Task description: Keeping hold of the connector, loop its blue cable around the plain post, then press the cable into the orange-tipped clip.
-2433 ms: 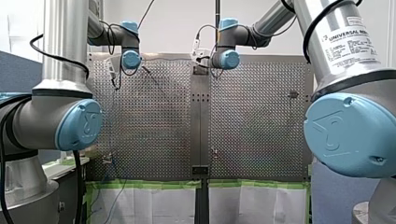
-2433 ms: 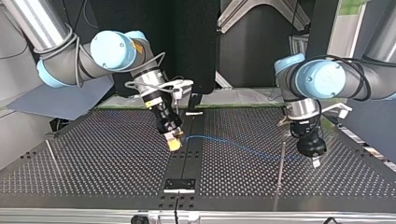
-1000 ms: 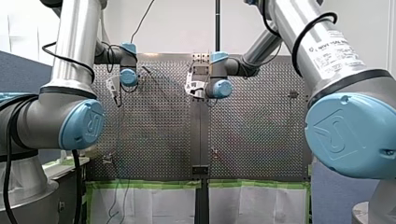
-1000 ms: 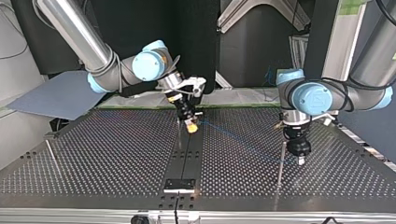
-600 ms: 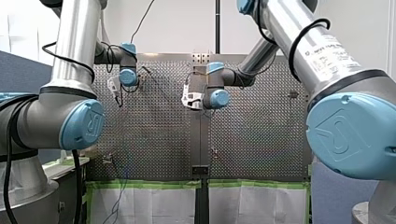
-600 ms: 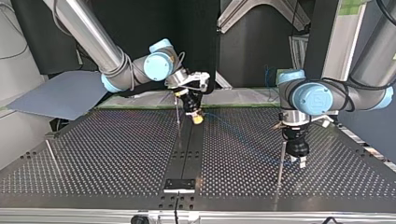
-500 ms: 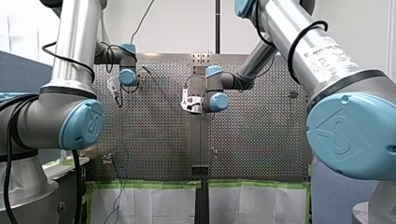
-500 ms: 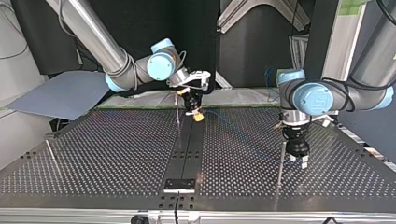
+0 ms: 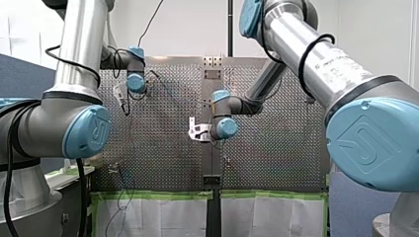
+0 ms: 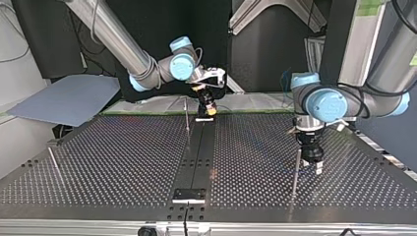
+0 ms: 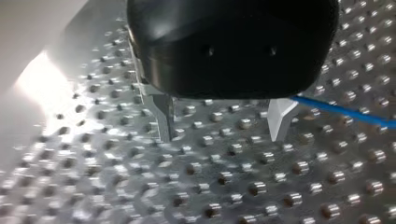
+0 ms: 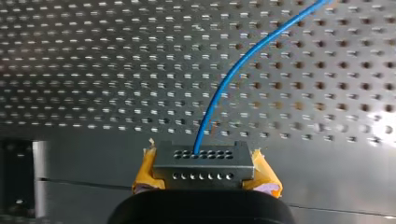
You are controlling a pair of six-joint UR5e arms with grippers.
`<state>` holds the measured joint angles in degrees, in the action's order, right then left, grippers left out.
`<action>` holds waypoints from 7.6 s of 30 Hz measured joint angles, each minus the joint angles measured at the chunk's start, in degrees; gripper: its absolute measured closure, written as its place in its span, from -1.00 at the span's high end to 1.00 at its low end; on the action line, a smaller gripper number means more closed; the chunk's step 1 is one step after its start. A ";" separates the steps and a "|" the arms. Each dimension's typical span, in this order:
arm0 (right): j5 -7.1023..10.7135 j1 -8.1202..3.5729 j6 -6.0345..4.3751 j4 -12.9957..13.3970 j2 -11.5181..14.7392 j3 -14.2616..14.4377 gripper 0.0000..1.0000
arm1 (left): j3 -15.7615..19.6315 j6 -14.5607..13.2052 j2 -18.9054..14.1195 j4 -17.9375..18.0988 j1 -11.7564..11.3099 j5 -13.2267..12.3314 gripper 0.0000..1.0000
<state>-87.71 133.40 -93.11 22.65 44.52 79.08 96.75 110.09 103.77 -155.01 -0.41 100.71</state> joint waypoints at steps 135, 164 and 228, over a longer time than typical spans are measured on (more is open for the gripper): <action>-17.18 -6.86 -0.64 52.69 -11.22 37.29 -1.00 | 0.00 0.17 3.15 -0.66 0.73 -1.01 1.00; -0.98 -17.96 2.21 56.64 -9.02 36.81 -1.00 | 0.00 0.21 3.14 -0.60 0.79 -1.17 1.00; 1.14 -17.47 4.50 52.16 -9.05 35.49 -1.00 | 15.87 -8.61 -19.54 -17.21 5.49 1.84 1.00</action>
<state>-86.57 115.93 -88.61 74.81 35.48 114.58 112.61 101.48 84.23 -172.22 5.07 102.54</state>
